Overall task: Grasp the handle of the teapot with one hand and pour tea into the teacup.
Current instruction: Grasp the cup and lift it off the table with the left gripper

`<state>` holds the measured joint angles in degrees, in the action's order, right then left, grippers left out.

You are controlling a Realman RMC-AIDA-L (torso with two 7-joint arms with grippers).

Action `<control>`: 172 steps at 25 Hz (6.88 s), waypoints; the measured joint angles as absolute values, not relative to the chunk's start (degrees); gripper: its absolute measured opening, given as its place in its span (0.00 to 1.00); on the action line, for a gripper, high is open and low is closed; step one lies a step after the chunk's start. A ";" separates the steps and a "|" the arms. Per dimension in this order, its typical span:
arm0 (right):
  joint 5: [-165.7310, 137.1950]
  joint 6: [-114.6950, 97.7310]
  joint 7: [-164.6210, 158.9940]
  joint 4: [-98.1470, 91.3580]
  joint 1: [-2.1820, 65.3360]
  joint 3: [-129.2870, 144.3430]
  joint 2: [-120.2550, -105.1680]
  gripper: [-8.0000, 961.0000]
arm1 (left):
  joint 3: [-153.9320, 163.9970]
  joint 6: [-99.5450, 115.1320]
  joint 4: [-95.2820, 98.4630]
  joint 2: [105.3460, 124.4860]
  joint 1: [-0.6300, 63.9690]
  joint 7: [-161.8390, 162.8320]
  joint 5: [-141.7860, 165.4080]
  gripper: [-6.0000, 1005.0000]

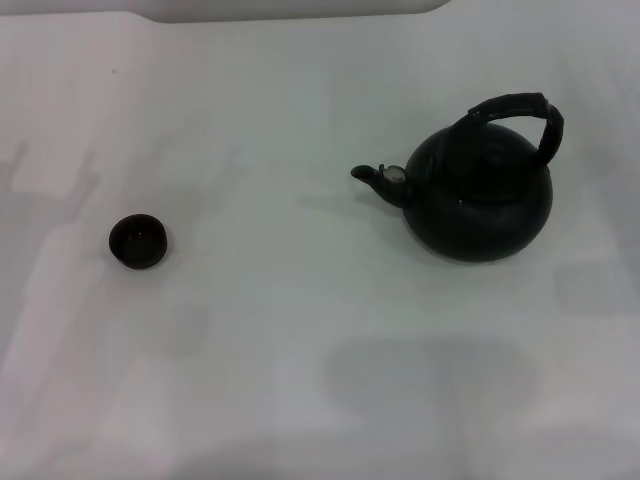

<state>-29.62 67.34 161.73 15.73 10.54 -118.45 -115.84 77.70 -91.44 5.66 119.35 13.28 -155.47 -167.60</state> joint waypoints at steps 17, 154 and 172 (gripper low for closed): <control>-29.62 66.03 161.71 15.73 10.95 -118.47 -115.84 0.77 | 77.60 -88.52 5.62 119.31 13.45 -154.59 -167.69 0.87; -29.71 61.83 162.26 15.59 12.74 -118.57 -115.49 0.77 | 118.49 0.18 74.82 118.74 -13.81 -122.86 -153.02 0.86; -29.96 62.80 162.41 15.74 12.14 -118.83 -115.40 0.77 | 119.65 1.61 74.82 118.61 -13.49 -122.80 -155.22 0.79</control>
<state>-29.96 62.80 162.41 15.74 12.14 -118.83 -115.40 119.65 1.61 74.82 118.61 -13.49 -122.80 -155.22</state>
